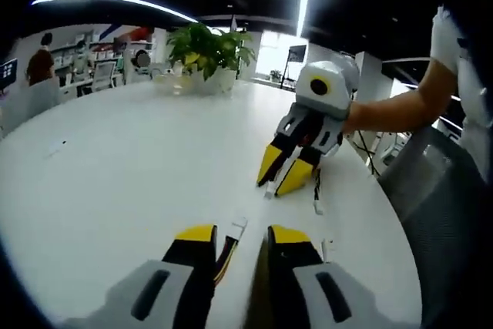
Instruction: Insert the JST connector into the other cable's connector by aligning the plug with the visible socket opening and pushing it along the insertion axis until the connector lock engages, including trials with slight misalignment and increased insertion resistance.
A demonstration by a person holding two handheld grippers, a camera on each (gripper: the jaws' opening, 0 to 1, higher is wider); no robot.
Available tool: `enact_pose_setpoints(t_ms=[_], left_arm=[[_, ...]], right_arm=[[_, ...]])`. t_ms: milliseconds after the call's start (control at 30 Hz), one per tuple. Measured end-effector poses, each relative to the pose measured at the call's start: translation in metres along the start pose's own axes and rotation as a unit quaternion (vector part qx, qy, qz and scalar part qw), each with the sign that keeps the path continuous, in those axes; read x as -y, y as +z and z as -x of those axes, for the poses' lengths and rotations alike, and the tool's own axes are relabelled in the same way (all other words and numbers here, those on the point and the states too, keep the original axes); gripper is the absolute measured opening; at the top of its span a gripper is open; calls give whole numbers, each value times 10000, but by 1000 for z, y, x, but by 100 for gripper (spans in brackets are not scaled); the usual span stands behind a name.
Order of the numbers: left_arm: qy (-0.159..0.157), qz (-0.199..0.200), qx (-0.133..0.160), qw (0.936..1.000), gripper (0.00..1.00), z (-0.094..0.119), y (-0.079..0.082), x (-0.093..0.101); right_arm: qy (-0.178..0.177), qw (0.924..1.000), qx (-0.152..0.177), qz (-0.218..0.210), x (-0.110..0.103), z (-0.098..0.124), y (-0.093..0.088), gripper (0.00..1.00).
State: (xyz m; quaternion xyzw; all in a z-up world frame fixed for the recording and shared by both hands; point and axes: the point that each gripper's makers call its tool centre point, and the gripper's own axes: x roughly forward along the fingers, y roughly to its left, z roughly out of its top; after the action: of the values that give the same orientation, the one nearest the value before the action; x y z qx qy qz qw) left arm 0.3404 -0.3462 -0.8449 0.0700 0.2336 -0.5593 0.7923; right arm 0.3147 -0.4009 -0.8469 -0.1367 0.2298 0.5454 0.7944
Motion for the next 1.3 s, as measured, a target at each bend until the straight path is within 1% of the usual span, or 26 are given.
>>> enact_pose_setpoints(t_ms=[100,167,200,333,467,533,600,700,800,867,933,1033,1233,1300], left_arm=[[20,-113,45,9999,15,0,0,-1],[2,-200,54,9998,10,-1,0,-1],[1,-231,54,9997,10,0,0,0],[12,-339,44,9994,8,0,-1,0],[34,-386,15,9992,7,1,-2,1],[43,-416,21,9991,6,1,-2,1],[27,-409,53,9991,3,1,-1,2],[7,-393,114,9992,3,4,-3,6],[8,-413,135,9991,3,5,-3,8],[9,-427,147,9990,2,6,-3,8],[-82,-494,146,9986,1,6,-3,12],[-82,-575,125,9982,1,7,-3,17],[-49,-529,11,9986,1,13,-6,17],[11,-707,-127,9974,1,16,-7,17]], right_arm=[[-12,9999,117,-22,2,1,0,9],[-19,9998,184,47,1,2,-1,7],[-26,9997,214,86,1,2,-1,7],[-10,9996,286,25,0,2,-1,7],[-36,9998,197,10,0,3,-1,10],[2,9998,204,-26,-1,4,-2,11],[18,9997,233,-42,-2,5,-3,10],[-31,9996,281,75,1,5,-4,5],[-18,9991,394,133,-1,5,-5,5],[-4,9989,450,96,-1,6,-5,5],[-3,9989,457,78,-1,6,-5,5],[12,9991,413,98,-2,5,-5,5],[106,9993,126,338,-6,5,-4,5],[175,9989,84,421,-9,6,-1,5]])
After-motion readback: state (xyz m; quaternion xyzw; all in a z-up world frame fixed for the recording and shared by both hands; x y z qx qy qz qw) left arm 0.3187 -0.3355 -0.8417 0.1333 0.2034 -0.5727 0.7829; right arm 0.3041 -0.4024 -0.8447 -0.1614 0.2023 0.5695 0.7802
